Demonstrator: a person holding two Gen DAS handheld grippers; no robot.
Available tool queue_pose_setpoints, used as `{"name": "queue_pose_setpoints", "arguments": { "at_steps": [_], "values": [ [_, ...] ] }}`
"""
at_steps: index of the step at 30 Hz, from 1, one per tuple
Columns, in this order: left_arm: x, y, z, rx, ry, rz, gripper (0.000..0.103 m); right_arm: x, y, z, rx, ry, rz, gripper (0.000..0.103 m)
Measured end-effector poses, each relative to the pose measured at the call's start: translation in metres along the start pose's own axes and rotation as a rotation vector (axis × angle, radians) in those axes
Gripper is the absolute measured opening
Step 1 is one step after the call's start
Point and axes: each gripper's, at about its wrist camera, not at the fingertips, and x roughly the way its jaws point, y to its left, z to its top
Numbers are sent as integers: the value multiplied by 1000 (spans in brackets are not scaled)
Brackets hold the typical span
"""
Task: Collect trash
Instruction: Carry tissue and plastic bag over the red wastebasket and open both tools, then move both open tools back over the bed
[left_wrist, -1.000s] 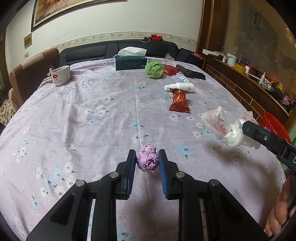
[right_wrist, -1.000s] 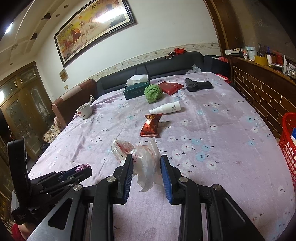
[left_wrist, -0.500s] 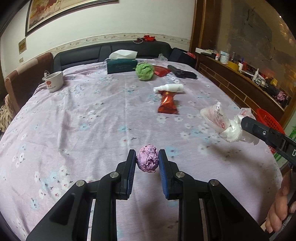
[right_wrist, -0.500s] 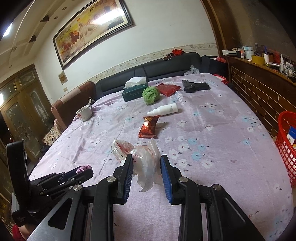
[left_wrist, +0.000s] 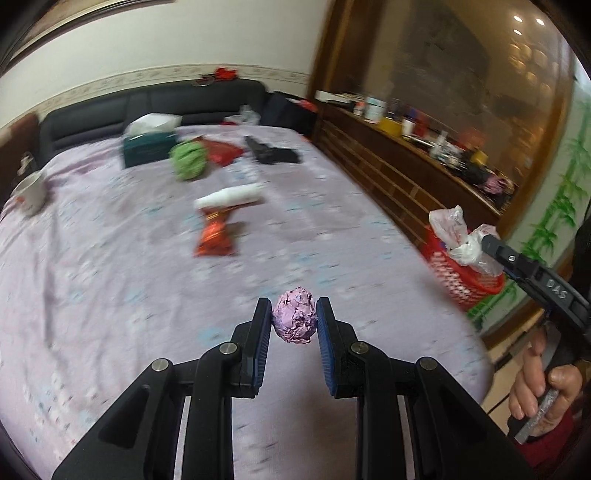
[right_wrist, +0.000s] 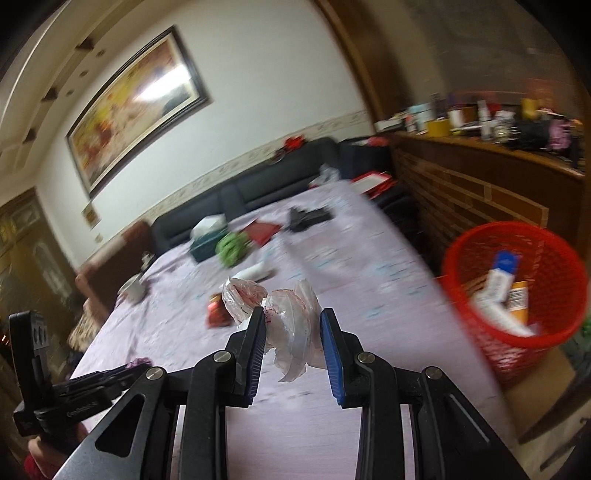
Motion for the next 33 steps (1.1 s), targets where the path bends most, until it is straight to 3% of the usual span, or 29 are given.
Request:
{"name": "queue_pose_setpoints", "arguments": {
  "at_steps": [9,15,20,21,24,26,29,31,33],
  "values": [
    [50,-136,48,169,63,-255,24,-47,-112,37,150,-69,-205,32],
    [106,-214,65,237,111,-324,24,-54,-157,53,192,-78,-268,32],
    [156,-247,71,239,165,-341,24,-47,-193,64,239,-73,-299,33],
    [166,-251,72,246,170,-337,28,-42,-197,65,245,-72,-300,34],
    [179,-249,73,223,177,-305,58,-24,-214,71,242,-47,-367,42],
    [169,-241,72,218,143,-328,60,-22,-222,70,276,-38,-355,52],
    [146,-229,70,243,69,-293,74,-29,-220,66,269,-53,-341,60],
    [129,-219,68,257,13,-235,89,-34,-212,63,251,-61,-345,64],
    [115,-207,64,265,-19,-171,93,-35,-201,61,235,-55,-326,64]
  ]
}}
